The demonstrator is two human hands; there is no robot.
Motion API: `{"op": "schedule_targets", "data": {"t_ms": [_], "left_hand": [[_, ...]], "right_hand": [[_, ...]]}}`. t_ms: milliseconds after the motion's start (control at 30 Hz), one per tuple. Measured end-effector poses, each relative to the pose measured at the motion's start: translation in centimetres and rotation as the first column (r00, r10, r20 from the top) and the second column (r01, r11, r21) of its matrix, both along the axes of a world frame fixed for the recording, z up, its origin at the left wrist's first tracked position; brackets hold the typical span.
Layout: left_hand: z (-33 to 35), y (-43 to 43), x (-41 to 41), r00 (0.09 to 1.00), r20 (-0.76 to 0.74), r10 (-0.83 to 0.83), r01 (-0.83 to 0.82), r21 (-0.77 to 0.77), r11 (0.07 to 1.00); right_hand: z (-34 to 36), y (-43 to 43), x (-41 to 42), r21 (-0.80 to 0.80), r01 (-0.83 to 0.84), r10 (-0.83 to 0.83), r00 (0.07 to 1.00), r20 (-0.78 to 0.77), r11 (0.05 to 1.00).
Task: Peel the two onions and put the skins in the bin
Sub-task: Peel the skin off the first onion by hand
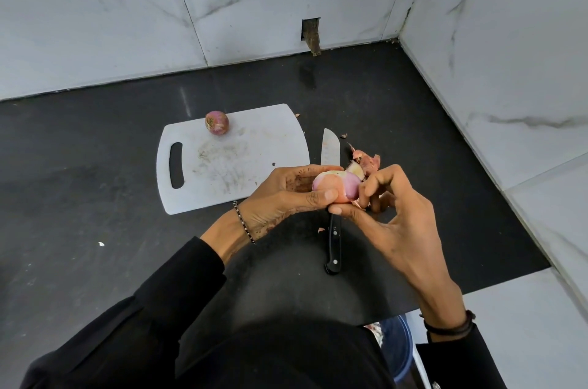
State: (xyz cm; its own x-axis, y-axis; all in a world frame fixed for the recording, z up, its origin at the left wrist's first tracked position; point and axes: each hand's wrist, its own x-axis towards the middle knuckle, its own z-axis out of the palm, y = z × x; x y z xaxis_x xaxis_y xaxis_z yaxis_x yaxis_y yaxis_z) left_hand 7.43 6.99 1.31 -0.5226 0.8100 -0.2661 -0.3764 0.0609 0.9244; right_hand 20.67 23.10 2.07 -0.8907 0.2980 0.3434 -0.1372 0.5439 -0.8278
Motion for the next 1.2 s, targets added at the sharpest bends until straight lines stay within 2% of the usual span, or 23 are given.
{"op": "schedule_targets", "data": {"t_ms": [100, 267, 567, 667, 767, 867, 967, 1033, 1200], "left_hand": [[-0.1, 0.2, 0.1, 0.999, 0.029, 0.014, -0.014, 0.003, 1.0], [-0.4, 0.2, 0.4, 0.983, 0.168, 0.072, -0.074, 0.006, 0.997], [-0.3, 0.4, 0.6, 0.912, 0.385, 0.142, -0.162, 0.02, 0.987], [-0.5, 0.2, 0.3, 0.881, 0.457, 0.124, -0.172, 0.064, 0.983], [-0.7, 0.1, 0.1, 0.854, 0.512, 0.093, -0.17, 0.105, 0.98], [-0.8, 0.0, 0.0, 0.852, 0.516, 0.087, -0.163, 0.104, 0.981], [-0.8, 0.0, 0.1, 0.873, 0.476, 0.106, -0.158, 0.072, 0.985], [-1.0, 0.1, 0.0, 0.895, 0.429, 0.121, -0.157, 0.05, 0.986], [-1.6, -0.2, -0.2, 0.947, 0.273, 0.168, -0.168, -0.027, 0.985]], "right_hand": [[0.1, 0.2, -0.1, -0.009, -0.003, 0.003, 1.0, 0.023, 1.0], [0.2, 0.5, -0.2, 0.061, -0.007, 0.008, 1.0, -0.005, 0.998], [0.0, 0.3, 0.5, -0.103, -0.087, 0.096, 0.992, 0.084, 0.991], [0.0, 0.6, 0.9, -0.121, -0.014, 0.026, 0.995, 0.095, 0.993], [-0.5, 1.2, 0.9, -0.152, 0.139, -0.119, 0.984, 0.13, 0.979], [-1.2, 2.2, 0.7, -0.129, 0.278, -0.254, 0.951, 0.178, 0.952], [-1.7, 3.0, 0.4, -0.048, 0.348, -0.332, 0.92, 0.208, 0.936], [-2.2, 3.3, 0.2, 0.007, 0.378, -0.369, 0.9, 0.234, 0.926], [-3.1, 3.3, 0.0, 0.022, 0.436, -0.424, 0.861, 0.282, 0.9]]}}
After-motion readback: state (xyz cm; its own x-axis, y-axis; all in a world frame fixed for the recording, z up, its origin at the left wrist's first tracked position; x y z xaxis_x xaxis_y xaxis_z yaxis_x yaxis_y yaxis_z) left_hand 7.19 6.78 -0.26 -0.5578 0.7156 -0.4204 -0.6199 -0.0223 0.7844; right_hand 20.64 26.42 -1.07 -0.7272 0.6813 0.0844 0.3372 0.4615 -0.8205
